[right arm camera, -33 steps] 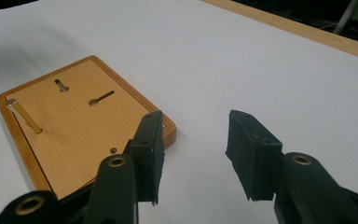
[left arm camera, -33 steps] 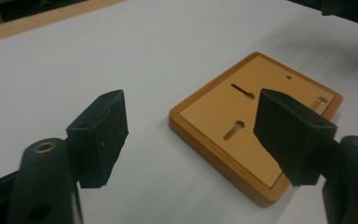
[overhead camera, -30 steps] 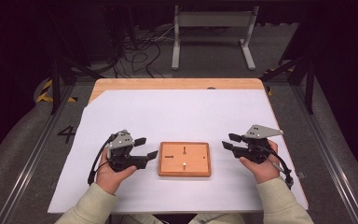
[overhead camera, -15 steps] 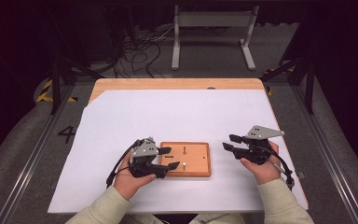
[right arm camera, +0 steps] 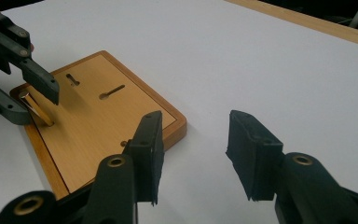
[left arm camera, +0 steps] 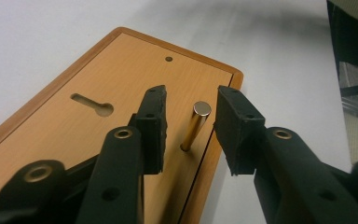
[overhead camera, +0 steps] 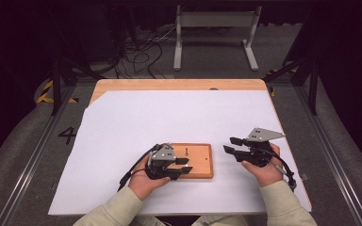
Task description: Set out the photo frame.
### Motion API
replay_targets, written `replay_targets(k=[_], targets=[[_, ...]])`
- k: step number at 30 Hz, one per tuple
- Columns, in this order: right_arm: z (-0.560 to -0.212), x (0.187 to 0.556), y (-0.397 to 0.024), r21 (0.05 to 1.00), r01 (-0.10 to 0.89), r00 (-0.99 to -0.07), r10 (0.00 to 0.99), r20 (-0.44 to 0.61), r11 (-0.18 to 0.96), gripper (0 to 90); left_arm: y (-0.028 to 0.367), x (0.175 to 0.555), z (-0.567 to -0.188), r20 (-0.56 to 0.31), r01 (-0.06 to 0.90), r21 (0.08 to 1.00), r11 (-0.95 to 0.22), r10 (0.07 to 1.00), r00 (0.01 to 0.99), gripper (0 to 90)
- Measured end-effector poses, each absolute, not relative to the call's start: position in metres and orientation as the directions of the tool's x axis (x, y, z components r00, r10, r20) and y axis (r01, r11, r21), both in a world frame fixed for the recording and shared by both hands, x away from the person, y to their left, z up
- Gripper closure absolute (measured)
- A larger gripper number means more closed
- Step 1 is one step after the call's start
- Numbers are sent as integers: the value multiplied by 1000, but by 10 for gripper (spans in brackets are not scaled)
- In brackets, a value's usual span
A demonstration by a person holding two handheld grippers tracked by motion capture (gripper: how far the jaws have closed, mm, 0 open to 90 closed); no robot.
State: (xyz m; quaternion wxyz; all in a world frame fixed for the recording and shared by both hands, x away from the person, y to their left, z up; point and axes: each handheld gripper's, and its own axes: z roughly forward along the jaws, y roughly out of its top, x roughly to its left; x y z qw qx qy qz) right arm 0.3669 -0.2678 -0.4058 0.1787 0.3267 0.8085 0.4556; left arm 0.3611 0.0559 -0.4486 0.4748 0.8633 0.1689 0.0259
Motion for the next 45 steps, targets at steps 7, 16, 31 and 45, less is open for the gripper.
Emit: replay_targets(k=[7,16,31,45], targets=[[-407,367,-268,853,365,-723,691,7,374,568,51,365,-449,-126,302,800,-519,346,930,736],[-408,367,-267,851,363,-727,687,4,380,572,48,361,-449,-37,210,808,-550,308,951,835],[-408,365,-266,849,353,-726,687,-16,393,574,44,341,-451,225,-13,785,-620,266,937,828],[-403,361,-264,854,347,-738,674,-6,388,577,45,313,-459,491,-263,709,-654,191,850,833]])
